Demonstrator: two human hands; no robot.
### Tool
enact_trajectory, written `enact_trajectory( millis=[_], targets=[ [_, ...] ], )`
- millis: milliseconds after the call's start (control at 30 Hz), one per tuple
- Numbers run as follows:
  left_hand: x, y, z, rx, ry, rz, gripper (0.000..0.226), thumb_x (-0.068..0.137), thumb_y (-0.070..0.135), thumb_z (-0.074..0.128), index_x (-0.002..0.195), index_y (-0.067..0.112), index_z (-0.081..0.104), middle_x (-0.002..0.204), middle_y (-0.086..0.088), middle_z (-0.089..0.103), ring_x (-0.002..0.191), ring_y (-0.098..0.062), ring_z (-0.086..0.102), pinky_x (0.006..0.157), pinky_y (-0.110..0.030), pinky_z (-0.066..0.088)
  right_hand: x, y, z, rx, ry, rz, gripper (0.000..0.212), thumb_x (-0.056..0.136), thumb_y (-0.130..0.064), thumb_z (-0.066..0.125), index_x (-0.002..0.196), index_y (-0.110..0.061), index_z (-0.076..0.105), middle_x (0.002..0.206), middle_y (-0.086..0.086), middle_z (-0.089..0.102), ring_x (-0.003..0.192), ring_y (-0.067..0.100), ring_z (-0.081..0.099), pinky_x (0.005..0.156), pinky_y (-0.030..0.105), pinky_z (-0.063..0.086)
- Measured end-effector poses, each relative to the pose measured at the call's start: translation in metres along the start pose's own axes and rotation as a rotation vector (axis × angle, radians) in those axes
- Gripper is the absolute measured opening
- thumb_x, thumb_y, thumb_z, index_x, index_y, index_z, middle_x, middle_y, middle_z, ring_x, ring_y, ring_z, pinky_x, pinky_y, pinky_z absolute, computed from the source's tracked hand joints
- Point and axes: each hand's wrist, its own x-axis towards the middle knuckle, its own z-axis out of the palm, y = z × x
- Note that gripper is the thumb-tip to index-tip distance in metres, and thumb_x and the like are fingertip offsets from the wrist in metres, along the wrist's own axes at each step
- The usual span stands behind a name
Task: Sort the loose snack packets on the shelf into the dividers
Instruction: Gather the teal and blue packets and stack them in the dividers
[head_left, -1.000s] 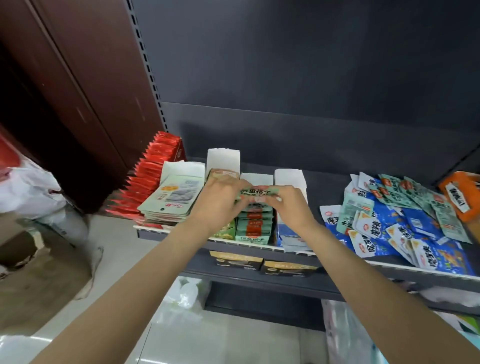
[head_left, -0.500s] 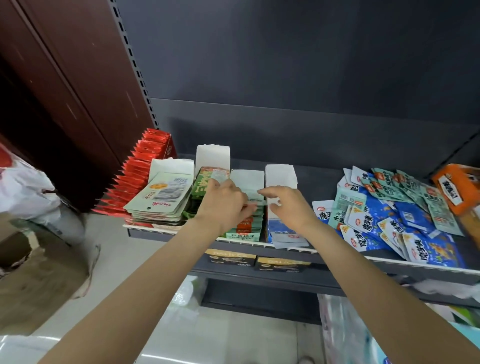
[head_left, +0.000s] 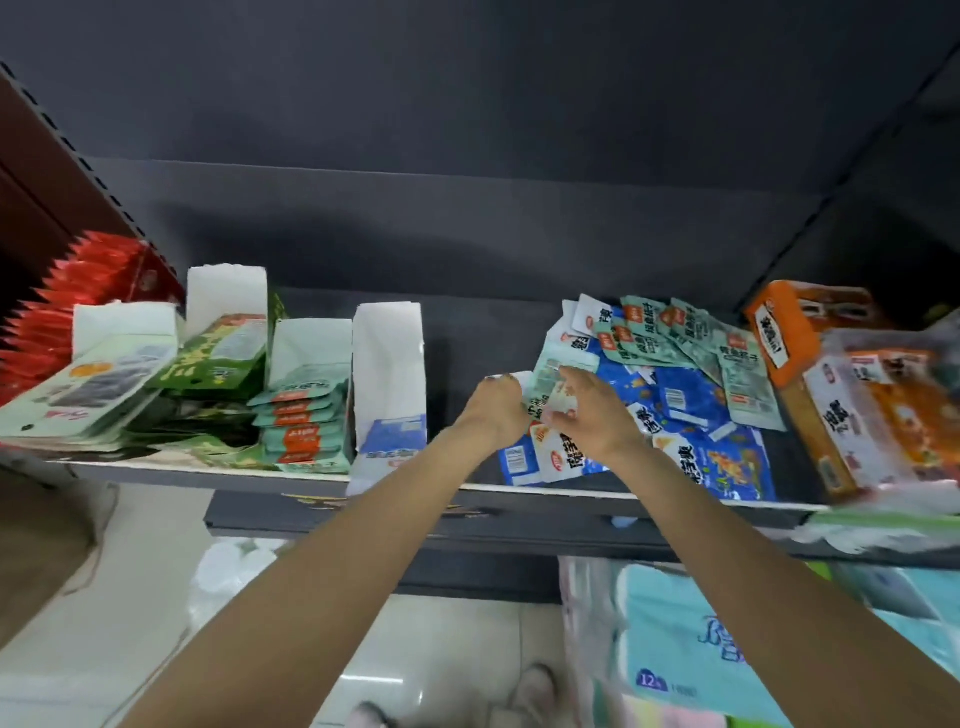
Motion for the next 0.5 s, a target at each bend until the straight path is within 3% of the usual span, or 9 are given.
enact_trajectory(
  millis=[100,167,233,333,400,500],
  targets=[
    [0.028,-0.001,0.024,-0.105,-0.019,-0.251,0.031,0.092,0.011,0.044,0.119,-0.002,0.052,0.127,-0.020,0.055,0.114,-0.035,0.054,0.097,-0.040,0.044,0.007,0.023,0.001,-0.014,-0.098,-0.005,0.072,0.090,-0.025,0.060,0.148,-0.014,0.019,0.155,0.007,0.020,0.143,0.022,0.017,0.117,0.036,0.017],
    [0.039,-0.003,0.034,-0.168,0.012,-0.368,0.035,0.091,0.017,0.050,0.122,0.000,0.051,0.126,-0.017,0.055,0.114,-0.034,0.054,0.100,-0.046,0.042,0.010,0.031,0.003,-0.031,-0.111,-0.026,0.071,0.089,-0.026,0.061,0.147,-0.012,0.022,0.155,0.007,0.020,0.143,0.021,0.017,0.117,0.034,0.016],
    [0.047,-0.004,0.039,-0.210,-0.001,-0.418,0.042,0.089,0.022,0.059,0.124,0.001,0.049,0.127,-0.014,0.055,0.115,-0.032,0.054,0.101,-0.044,0.042,0.011,0.036,0.006,-0.042,-0.116,-0.039,0.069,0.089,-0.026,0.061,0.146,-0.009,0.025,0.155,0.006,0.021,0.143,0.020,0.018,0.117,0.035,0.017],
    [0.051,0.001,0.037,-0.167,-0.029,-0.410,0.037,0.091,0.025,0.059,0.120,0.002,0.052,0.124,-0.014,0.058,0.111,-0.027,0.057,0.082,-0.030,0.046,0.009,0.036,0.005,-0.010,-0.116,-0.041,0.070,0.089,-0.021,0.062,0.147,-0.012,0.024,0.156,0.005,0.018,0.144,0.020,0.016,0.117,0.036,0.016],
    [0.046,0.009,0.026,-0.136,0.076,-0.322,0.027,0.095,0.020,0.048,0.112,0.001,0.056,0.118,-0.017,0.060,0.107,-0.029,0.057,0.072,-0.030,0.041,0.005,0.032,-0.001,0.042,-0.101,-0.071,0.073,0.088,-0.013,0.061,0.149,-0.017,0.019,0.157,0.003,0.015,0.144,0.019,0.013,0.118,0.033,0.015],
    [0.028,0.016,0.000,-0.331,0.280,-0.142,0.018,0.097,0.017,0.039,0.096,0.004,0.052,0.102,-0.017,0.062,0.095,-0.031,0.058,0.072,-0.032,0.043,-0.006,0.017,-0.014,0.132,-0.035,-0.184,0.081,0.086,-0.010,0.063,0.149,-0.025,0.015,0.157,-0.002,0.011,0.145,0.016,0.009,0.115,0.031,0.015]
  ],
)
